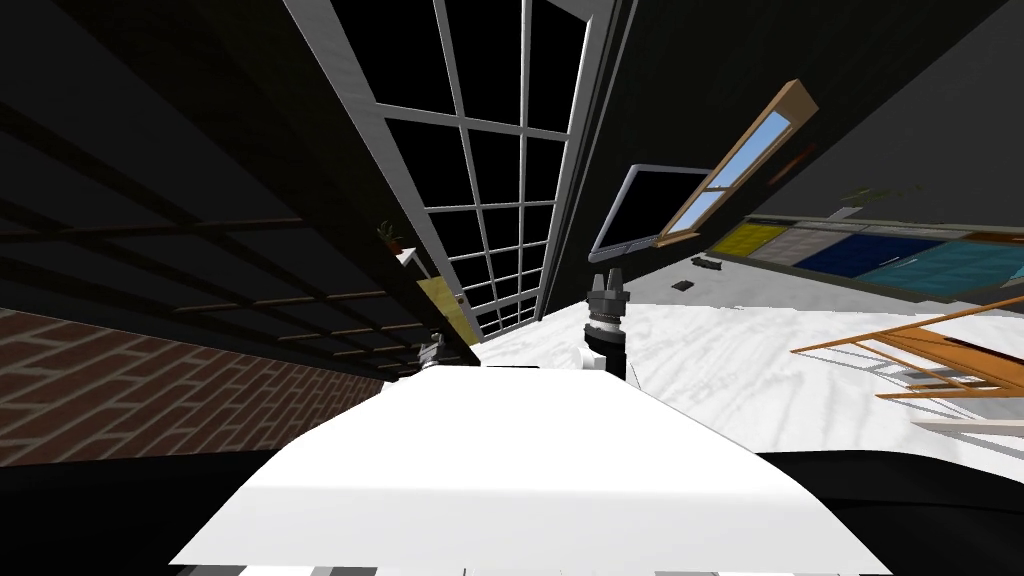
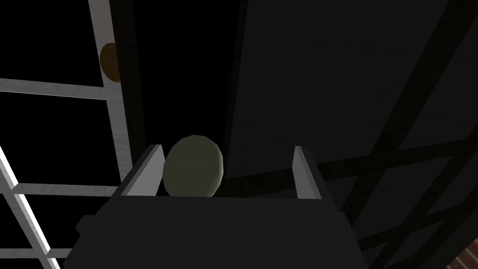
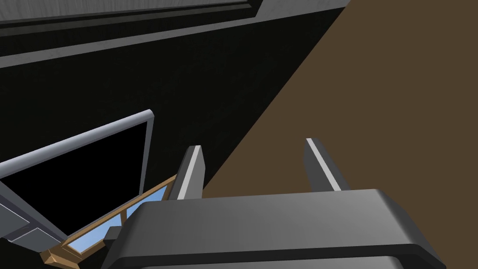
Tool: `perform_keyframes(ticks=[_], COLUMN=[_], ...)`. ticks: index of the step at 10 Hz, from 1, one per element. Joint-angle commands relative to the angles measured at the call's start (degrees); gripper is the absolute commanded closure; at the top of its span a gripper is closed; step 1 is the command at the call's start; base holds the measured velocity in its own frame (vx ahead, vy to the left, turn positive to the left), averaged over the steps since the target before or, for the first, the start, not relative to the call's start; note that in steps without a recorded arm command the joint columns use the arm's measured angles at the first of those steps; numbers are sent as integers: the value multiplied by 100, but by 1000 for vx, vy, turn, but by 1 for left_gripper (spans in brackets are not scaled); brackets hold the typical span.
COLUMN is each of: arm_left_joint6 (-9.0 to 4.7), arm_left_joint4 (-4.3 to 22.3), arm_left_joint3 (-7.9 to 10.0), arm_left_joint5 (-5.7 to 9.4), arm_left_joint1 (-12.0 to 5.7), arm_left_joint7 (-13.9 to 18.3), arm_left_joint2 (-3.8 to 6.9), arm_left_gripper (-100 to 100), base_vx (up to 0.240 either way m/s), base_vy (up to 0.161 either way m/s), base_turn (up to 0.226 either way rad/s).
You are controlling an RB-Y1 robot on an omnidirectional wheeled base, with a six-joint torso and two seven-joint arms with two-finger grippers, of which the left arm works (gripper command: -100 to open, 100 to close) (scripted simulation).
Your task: Pull the door open
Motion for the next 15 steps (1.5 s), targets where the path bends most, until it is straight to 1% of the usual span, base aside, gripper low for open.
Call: perform_keyframes(ticks=[1,3,5,10,11,13,14,15], arm_left_joint6=[23,17,17,-18,-18,-38,-38,-48], arm_left_joint4=[35,52,52,138,138,188,188,213], arm_left_joint3=[8,-13,-13,-114,-114,-172,-172,-201], arm_left_joint5=[27,44,44,129,129,178,178,203], arm_left_joint1=[10,-4,-4,-76,-76,-117,-117,-138], arm_left_joint7=[186,363,363,1206,1251,1635,1688,1900], arm_left_joint2=[35,48,48,106,106,137,137,152], arm_left_gripper=[100,100,100,100,100,100,100,100], base_vx=[-25,-20,-3,-27,-23,-24,-25,-31], base_vy=[-24,9,6,8,9,15,16,11], base_turn=[-48,-13,-4,-31,-12,-36,-17,-34])
